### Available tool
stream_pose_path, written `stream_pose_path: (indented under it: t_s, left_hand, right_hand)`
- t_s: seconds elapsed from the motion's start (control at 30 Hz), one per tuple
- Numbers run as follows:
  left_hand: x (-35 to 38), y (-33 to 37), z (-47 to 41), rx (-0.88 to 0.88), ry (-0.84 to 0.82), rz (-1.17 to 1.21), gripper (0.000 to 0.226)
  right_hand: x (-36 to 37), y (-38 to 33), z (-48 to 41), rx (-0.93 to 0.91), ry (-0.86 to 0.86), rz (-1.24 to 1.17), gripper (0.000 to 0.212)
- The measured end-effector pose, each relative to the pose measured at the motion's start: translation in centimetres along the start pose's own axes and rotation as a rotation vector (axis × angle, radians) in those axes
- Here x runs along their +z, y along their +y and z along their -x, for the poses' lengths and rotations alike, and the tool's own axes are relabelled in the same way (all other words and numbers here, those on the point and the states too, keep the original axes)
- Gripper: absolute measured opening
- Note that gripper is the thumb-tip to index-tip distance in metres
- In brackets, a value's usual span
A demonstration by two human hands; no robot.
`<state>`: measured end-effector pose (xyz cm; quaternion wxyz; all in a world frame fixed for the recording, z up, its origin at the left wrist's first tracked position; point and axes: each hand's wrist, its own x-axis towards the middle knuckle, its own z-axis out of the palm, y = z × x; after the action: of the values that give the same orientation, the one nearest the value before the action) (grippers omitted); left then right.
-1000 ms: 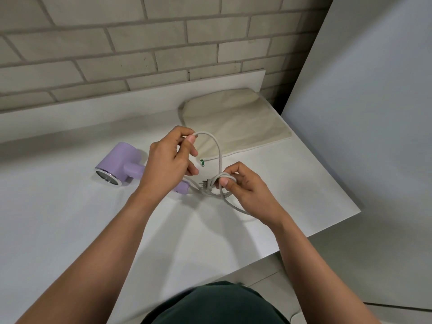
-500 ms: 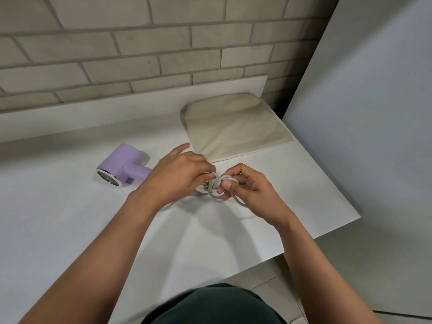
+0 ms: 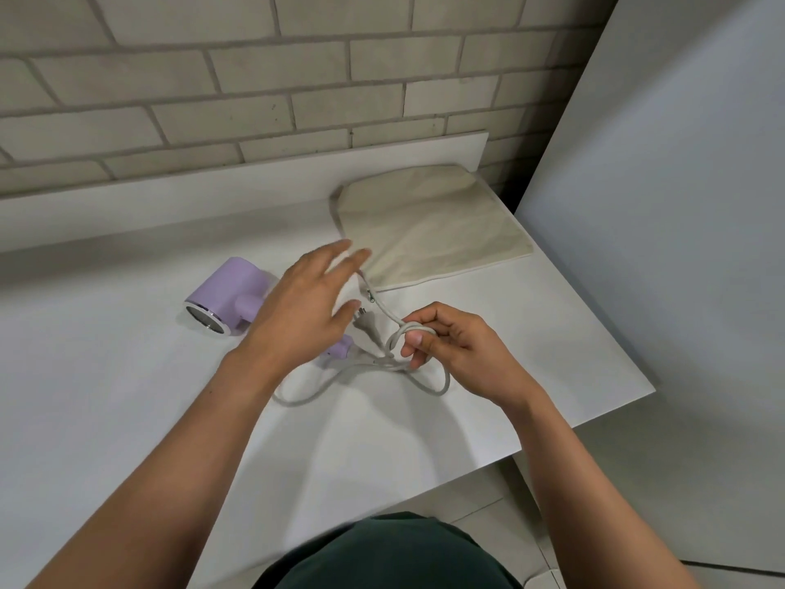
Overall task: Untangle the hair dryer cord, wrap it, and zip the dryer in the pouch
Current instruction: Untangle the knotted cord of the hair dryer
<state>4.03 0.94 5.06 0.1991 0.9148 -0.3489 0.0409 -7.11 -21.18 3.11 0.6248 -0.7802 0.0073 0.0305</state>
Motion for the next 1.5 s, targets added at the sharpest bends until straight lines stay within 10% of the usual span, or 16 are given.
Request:
stream_pose_path:
  t_s: [0.17, 0.6, 0.93, 1.27, 1.5]
  left_hand:
    - [0.5, 1.1, -0.2, 0.321, -0.002, -0.109, 0.039]
    - [-1.3, 2.0, 0.3, -0.24, 0.234, 0.068, 0.033]
    - [-1.0, 1.5, 0.3, 0.348, 0.156, -0.121, 0.034]
    - [-1.7, 2.8, 0.6, -0.044, 0.523, 0.13, 0.026]
    - [-1.6, 1.1, 0.4, -0.144, 0.328, 0.055, 0.024]
  right_hand:
    - [0.1, -0.3, 0.2, -0.034, -0.006, -0.05, 0.009]
    - [0.5, 0.1, 0.5, -0.068, 0.096, -0.064, 0.015]
    - [0.5, 0.0, 1.2, -0.064, 0.029, -0.011, 0.015]
    - [0.9, -0.2, 1.5, -0.037, 0.084, -0.082, 0.016]
    - [0.7, -0.1, 1.5, 0.008, 0.107, -0.044, 0.014]
